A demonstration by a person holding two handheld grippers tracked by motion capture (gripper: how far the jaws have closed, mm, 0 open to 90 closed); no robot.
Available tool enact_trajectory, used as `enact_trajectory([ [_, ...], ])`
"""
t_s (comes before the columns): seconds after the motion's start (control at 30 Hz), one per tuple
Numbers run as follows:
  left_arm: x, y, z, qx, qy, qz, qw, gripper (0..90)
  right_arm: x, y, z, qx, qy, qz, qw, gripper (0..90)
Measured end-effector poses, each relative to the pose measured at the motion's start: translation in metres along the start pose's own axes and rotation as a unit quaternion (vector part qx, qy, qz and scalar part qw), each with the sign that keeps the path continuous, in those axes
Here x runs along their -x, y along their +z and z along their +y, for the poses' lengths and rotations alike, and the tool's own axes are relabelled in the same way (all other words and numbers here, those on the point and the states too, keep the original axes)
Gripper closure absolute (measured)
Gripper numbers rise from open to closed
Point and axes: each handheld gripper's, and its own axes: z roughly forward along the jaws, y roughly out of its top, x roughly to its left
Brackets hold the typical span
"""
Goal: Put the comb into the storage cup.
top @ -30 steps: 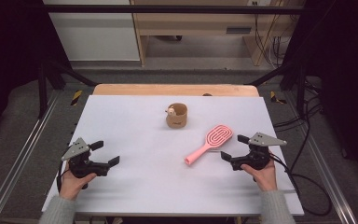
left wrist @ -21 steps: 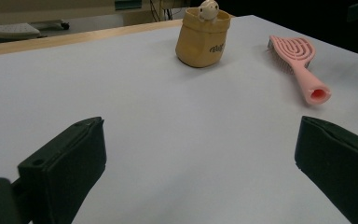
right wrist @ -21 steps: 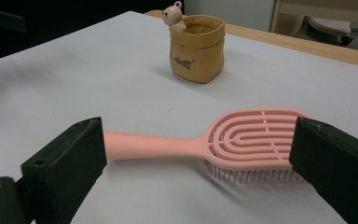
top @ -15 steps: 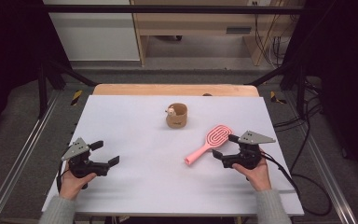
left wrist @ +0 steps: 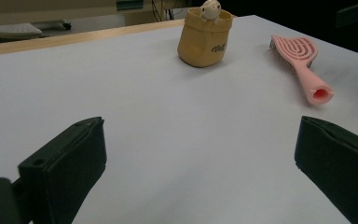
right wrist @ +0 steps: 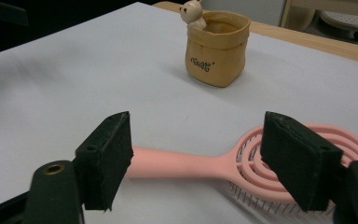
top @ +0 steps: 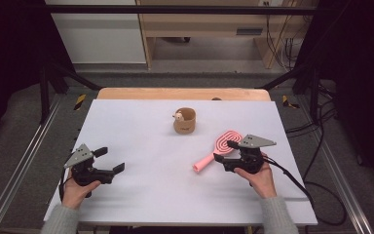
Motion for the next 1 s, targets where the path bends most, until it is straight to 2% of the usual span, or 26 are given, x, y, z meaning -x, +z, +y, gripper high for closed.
enact_trajectory([
  [0.07, 0.0, 0.0, 0.0, 0.0, 0.0, 0.0, 1.0, 1.9, -0.001, 0.004, 0.0, -0.004, -0.005, 0.004, 1.0, 32.6],
  [0.2, 0.0, 0.0, 0.0, 0.001, -0.001, 0.0, 1.0, 2.0, -0.004, 0.009, 0.002, -0.013, -0.011, 0.011, 0.9998, 36.4],
  [0.43, -0.001, 0.0, 0.0, 0.0, -0.001, 0.001, 1.0, 2.0, -0.009, 0.017, 0.006, -0.017, -0.023, 0.005, 0.9996, 43.5],
  [0.57, -0.001, 0.0, 0.0, 0.0, -0.001, 0.0, 1.0, 2.1, -0.012, 0.024, 0.007, -0.028, -0.041, -0.001, 0.9987, 49.4],
  [0.83, -0.001, 0.0, -0.001, 0.001, -0.001, 0.0, 1.0, 2.1, -0.011, 0.029, 0.008, -0.039, -0.041, -0.008, 0.9983, 63.1],
  [0.93, -0.001, 0.0, -0.001, 0.0, -0.001, 0.0, 1.0, 2.1, -0.011, 0.031, 0.011, -0.051, -0.036, 0.003, 0.9981, 68.0],
  [1.0, -0.001, 0.0, -0.001, 0.0, 0.0, 0.001, 1.0, 2.2, -0.012, 0.033, 0.012, -0.052, -0.041, 0.007, 0.9978, 71.4],
])
